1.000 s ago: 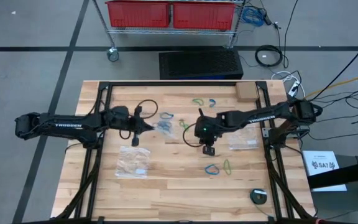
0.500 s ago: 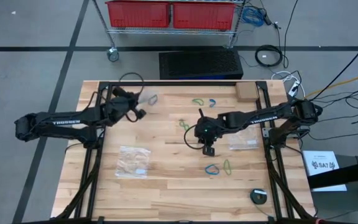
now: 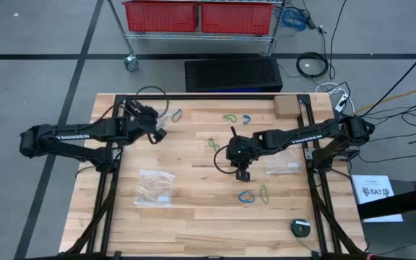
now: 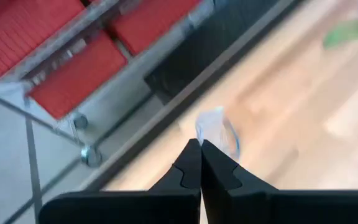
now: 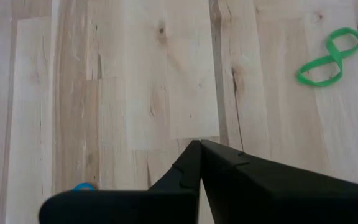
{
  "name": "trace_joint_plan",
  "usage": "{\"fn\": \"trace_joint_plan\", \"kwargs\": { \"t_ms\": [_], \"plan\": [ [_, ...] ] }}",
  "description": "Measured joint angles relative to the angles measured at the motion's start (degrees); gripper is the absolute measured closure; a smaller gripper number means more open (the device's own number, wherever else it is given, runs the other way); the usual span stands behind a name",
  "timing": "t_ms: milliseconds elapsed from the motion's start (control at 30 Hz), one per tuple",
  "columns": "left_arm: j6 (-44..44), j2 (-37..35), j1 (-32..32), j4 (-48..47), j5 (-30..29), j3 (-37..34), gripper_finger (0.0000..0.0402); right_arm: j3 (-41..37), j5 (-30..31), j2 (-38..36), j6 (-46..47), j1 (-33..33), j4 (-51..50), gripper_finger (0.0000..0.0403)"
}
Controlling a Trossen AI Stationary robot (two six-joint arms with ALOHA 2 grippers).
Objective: Sort rubber bands
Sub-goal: Put the blue rubber band into the top left transparent zip bag
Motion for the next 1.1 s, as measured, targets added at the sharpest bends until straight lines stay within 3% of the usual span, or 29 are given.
{"fn": "trace_joint_plan", "kwargs": {
  "t_ms": [200, 367, 500, 767, 1100],
  "plan": [
    [-14.3, 6.4, -4.1, -20.3, 0.2, 6.0, 0.0401, 0.0, -0.1, 0.0, -0.2, 0.0, 0.0, 0.0403],
    [-20.8, 15.6, -5.0, -27.5, 1.6, 8.6, 0.0401, 0.0, -0.2, 0.0, -0.7, 0.0, 0.0, 0.0403],
    [-20.0, 24.3, -5.0, -23.7, 5.4, 9.5, 0.0401, 0.0, -0.2, 0.0, -1.3, 0.0, 0.0, 0.0403],
    [-8.8, 36.0, -5.0, -7.6, 15.6, 9.8, 0.0394, 0.0, -0.3, 0.0, -1.6, 0.1, -0.4, 0.0403],
    [12.1, 41.6, -6.2, 8.1, 33.4, 9.8, 0.0311, 0.0, -0.3, 0.0, -1.7, 0.1, -2.0, 0.0403]
  ]
}}
